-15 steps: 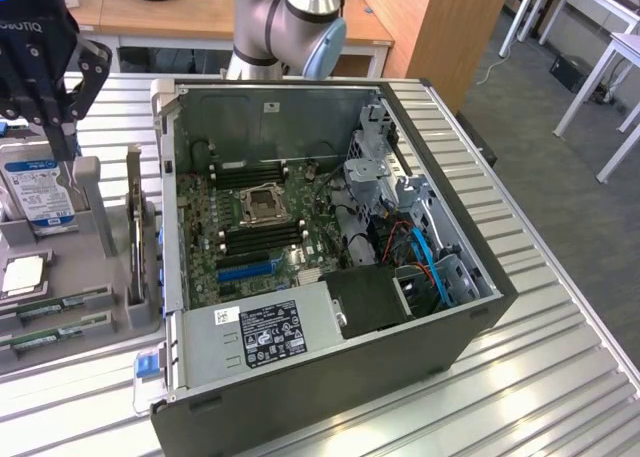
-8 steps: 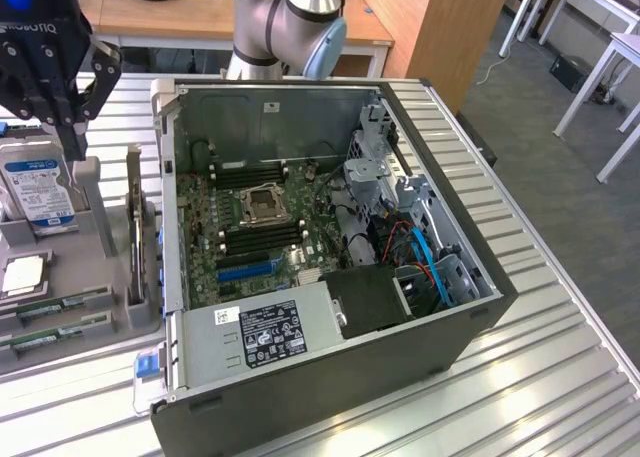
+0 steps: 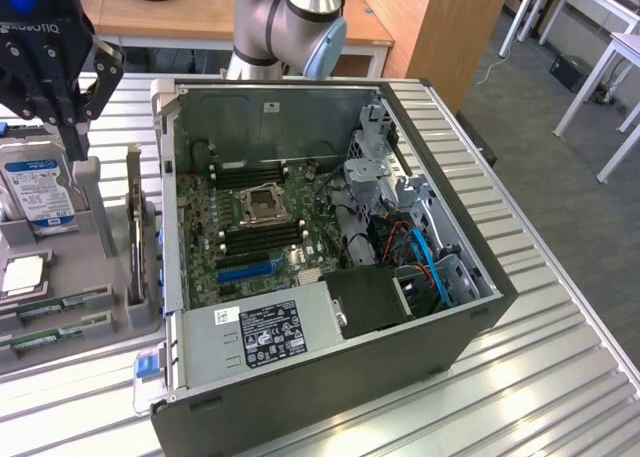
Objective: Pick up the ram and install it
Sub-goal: 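Reach for the ram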
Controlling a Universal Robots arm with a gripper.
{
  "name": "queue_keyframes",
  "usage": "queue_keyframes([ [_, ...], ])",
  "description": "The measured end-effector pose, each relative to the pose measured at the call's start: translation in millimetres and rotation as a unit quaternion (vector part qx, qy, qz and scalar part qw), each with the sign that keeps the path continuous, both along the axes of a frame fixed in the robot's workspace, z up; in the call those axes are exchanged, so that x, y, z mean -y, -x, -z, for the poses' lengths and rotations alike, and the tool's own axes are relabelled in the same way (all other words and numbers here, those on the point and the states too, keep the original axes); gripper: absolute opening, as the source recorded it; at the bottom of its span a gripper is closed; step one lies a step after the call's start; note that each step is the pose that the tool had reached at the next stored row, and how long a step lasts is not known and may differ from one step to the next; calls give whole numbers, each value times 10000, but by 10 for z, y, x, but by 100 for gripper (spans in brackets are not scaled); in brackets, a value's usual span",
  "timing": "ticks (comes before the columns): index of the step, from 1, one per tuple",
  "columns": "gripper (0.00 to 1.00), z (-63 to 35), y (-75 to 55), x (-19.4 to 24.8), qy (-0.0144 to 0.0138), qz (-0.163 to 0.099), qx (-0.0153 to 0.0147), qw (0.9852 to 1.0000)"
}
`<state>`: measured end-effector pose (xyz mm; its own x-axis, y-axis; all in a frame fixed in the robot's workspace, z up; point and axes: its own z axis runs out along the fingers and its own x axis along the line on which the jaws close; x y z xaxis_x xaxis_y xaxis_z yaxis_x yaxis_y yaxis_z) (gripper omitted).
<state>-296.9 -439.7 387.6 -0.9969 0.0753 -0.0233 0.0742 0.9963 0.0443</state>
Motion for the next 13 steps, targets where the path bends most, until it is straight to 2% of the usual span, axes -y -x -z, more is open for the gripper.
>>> queue_keyframes([
  [13, 11, 0, -37, 0, 0, 0, 0, 10000],
])
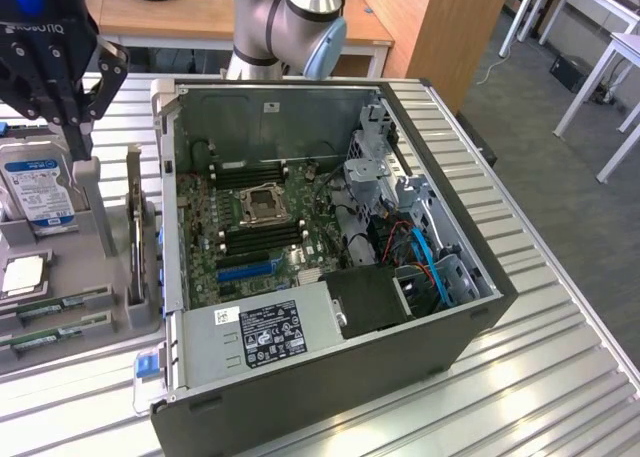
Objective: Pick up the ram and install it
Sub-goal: 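Reach for the ram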
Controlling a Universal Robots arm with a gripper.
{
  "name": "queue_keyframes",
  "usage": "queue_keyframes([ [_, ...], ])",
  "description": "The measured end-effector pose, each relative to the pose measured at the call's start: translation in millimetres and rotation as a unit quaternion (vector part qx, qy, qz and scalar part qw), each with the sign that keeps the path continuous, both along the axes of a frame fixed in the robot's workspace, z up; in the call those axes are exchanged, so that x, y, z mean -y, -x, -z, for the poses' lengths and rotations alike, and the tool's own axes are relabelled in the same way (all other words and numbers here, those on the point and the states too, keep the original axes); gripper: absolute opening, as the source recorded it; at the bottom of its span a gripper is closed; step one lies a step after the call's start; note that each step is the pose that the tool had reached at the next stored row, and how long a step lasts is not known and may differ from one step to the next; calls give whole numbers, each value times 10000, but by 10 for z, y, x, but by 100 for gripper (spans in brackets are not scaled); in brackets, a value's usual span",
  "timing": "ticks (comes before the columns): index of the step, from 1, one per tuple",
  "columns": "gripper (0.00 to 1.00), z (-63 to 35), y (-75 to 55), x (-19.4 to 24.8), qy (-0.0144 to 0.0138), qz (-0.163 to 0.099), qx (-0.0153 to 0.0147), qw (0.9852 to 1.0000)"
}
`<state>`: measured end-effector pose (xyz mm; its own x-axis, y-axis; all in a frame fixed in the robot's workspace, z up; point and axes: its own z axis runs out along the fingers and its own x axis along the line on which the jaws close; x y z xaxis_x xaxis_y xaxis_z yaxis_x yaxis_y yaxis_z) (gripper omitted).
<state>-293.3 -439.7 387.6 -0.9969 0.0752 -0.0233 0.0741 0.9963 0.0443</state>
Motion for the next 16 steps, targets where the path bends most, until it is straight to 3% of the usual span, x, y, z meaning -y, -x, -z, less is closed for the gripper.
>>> queue_keyframes([
  [16, 11, 0, -62, 0, 0, 0, 0, 10000],
])
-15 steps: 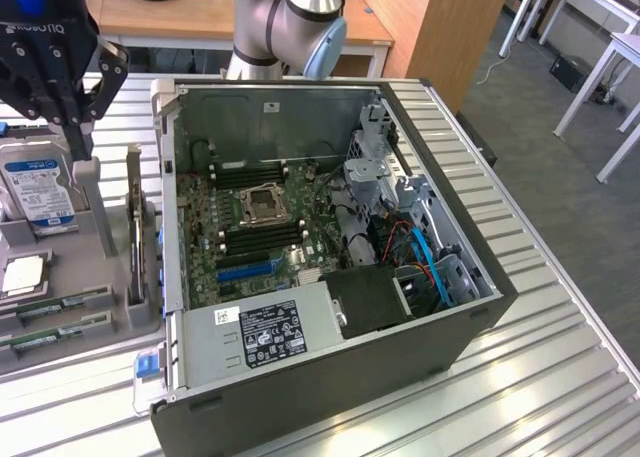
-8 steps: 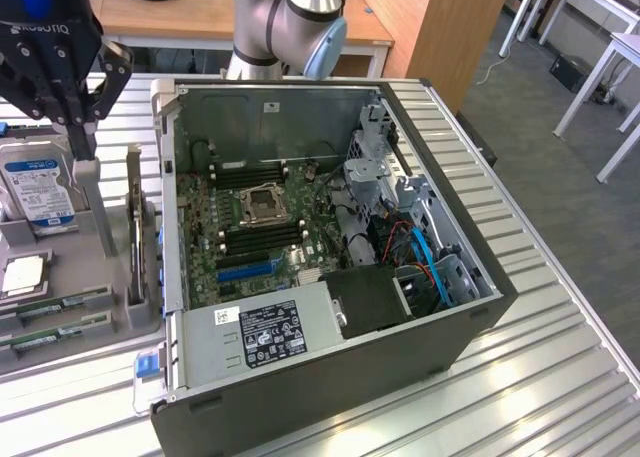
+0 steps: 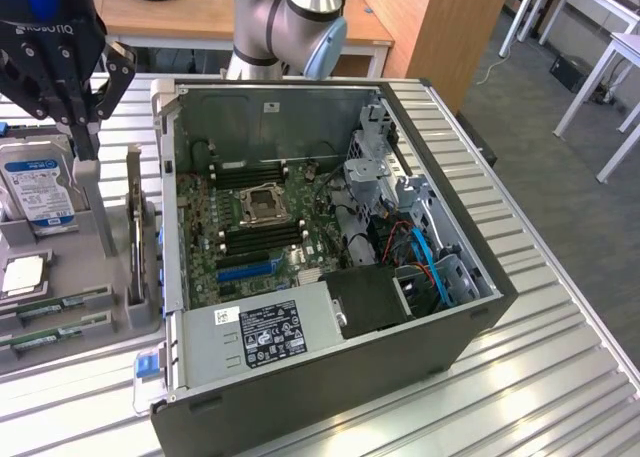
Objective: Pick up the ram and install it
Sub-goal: 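Reach for the ram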
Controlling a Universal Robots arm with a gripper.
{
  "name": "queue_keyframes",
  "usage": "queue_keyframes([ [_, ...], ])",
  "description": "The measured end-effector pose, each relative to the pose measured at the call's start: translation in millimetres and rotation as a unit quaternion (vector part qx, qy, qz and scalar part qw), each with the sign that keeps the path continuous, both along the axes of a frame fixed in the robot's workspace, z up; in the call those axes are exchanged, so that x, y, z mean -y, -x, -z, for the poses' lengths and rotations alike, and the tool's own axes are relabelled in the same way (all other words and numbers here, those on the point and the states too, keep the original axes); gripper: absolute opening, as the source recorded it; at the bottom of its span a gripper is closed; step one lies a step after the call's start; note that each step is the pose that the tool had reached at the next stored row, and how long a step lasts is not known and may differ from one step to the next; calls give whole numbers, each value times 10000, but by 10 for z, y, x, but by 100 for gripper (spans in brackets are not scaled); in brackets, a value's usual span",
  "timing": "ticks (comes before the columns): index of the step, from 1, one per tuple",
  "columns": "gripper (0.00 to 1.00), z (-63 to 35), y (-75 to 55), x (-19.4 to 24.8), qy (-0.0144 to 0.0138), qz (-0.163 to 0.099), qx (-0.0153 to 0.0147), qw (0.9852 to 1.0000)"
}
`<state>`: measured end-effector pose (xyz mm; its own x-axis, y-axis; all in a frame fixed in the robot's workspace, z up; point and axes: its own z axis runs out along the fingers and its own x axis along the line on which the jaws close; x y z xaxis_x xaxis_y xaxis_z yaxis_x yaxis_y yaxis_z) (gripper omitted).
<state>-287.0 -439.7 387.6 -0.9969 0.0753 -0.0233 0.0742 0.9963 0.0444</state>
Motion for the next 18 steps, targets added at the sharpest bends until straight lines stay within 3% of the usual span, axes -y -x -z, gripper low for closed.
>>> queue_keyframes([
  [8, 11, 4, 0, 0, 0, 0, 0, 10000],
  [18, 11, 141, 0, 1, 0, 0, 0, 10000],
])
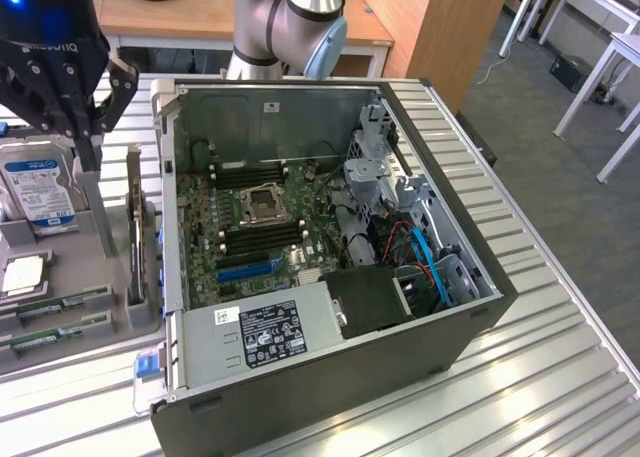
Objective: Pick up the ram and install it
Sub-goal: 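Reach for the ram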
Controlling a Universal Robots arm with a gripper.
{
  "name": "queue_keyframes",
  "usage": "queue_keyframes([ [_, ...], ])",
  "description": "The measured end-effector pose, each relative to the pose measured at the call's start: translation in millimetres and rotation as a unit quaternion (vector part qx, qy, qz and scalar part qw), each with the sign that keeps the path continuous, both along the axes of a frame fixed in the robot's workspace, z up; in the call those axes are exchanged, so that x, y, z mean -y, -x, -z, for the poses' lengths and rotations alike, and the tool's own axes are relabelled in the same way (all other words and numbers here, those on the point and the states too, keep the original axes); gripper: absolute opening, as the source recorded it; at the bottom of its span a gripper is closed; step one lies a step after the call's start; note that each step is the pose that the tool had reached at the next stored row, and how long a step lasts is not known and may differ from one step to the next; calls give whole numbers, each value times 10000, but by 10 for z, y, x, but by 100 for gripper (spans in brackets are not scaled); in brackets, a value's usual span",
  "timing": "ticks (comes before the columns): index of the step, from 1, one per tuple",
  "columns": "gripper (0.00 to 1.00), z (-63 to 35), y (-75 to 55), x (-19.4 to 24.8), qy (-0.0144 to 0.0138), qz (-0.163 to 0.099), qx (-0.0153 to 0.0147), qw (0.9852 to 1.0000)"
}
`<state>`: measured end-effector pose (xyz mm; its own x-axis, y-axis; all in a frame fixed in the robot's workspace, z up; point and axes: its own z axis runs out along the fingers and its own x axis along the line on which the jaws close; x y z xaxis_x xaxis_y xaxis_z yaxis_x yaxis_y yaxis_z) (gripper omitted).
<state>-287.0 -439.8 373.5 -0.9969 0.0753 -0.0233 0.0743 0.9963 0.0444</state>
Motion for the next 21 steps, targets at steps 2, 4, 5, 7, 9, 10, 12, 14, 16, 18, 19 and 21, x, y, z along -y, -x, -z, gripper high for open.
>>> queue_keyframes([
  [2, 11, 33, 0, 0, 0, -1, 0, 10000],
  [4, 11, 49, -1, 0, 0, 0, 0, 10000],
  [5, 11, 48, -1, 0, 0, 0, 0, 10000],
  [7, 11, 49, 0, 0, 0, 0, 0, 10000],
  [9, 11, 49, -1, 0, 0, -1, 0, 10000],
  [10, 11, 49, 0, 0, 0, 0, 0, 10000],
  [12, 11, 49, 0, 0, 0, 0, 0, 10000],
  [14, 11, 49, 0, 0, 0, 0, 0, 10000],
  [16, 11, 49, 0, 0, 0, 0, 0, 10000],
  [18, 11, 49, 0, 0, 0, 0, 0, 10000],
  [19, 11, 49, 0, 0, 0, 0, 0, 10000],
  [21, 11, 51, 14, 0, -1, 0, 1, 10000],
])
